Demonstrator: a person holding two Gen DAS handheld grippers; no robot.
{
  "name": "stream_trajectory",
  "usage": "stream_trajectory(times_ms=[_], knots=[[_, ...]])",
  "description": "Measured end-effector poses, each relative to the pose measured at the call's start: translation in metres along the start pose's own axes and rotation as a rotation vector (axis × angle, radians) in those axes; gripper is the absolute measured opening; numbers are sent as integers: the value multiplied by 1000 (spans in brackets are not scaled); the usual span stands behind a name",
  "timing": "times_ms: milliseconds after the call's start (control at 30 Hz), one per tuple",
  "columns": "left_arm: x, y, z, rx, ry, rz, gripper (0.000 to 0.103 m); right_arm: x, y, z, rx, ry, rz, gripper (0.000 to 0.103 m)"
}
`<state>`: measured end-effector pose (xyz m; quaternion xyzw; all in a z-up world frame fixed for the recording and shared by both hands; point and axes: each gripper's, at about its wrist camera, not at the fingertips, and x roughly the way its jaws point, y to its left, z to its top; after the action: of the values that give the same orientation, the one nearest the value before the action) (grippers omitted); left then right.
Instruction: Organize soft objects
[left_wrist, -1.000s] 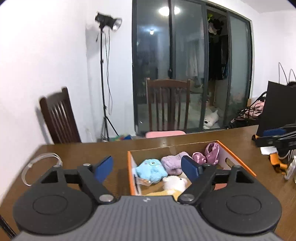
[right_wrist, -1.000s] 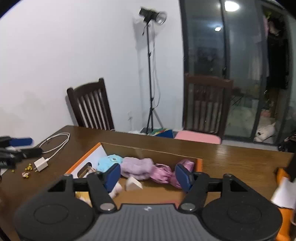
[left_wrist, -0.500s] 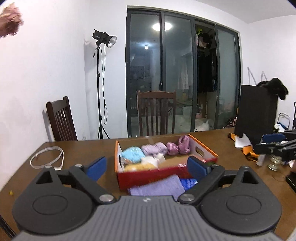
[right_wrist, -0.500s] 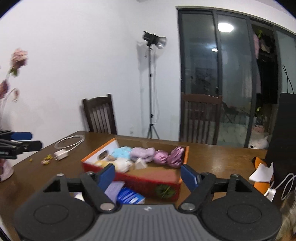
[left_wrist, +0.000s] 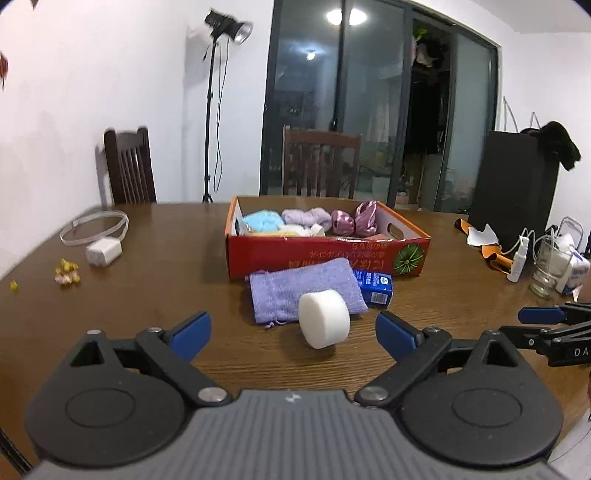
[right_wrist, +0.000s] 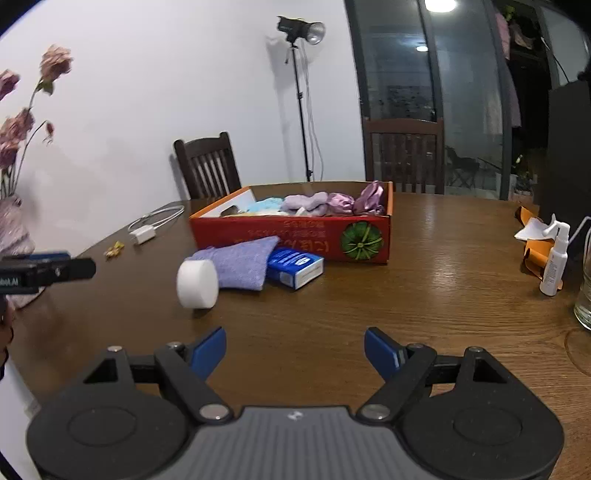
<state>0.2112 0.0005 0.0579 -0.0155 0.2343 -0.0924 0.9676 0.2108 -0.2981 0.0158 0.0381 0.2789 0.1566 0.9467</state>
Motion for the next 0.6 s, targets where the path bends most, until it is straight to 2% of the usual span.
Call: stream_trajectory(times_ms=[233, 300, 400, 433, 467, 500, 567, 600], knots=[[47, -17, 4, 25, 24, -37, 97, 33, -4, 9, 20, 14, 8, 81], [69, -28, 7, 48, 41, -23, 94, 45, -3, 11, 22, 30, 6, 80], [98, -39, 3, 61, 63, 8, 70, 53, -1, 11, 8, 35, 4, 80], [105, -41, 1, 63, 83, 23, 50, 54, -1, 11, 12, 38, 5, 80], [112, -42, -1, 60, 108, 31, 37, 54, -2, 10, 16, 40, 2, 80], [115, -41, -2, 43, 125, 16, 34, 55, -3, 10, 18, 41, -4, 80], [109, -39, 0, -17, 112, -28, 33, 55, -7, 10, 22, 45, -14, 80], [100, -36, 1, -76, 107, -103, 33, 54, -8, 11, 25, 45, -18, 80]])
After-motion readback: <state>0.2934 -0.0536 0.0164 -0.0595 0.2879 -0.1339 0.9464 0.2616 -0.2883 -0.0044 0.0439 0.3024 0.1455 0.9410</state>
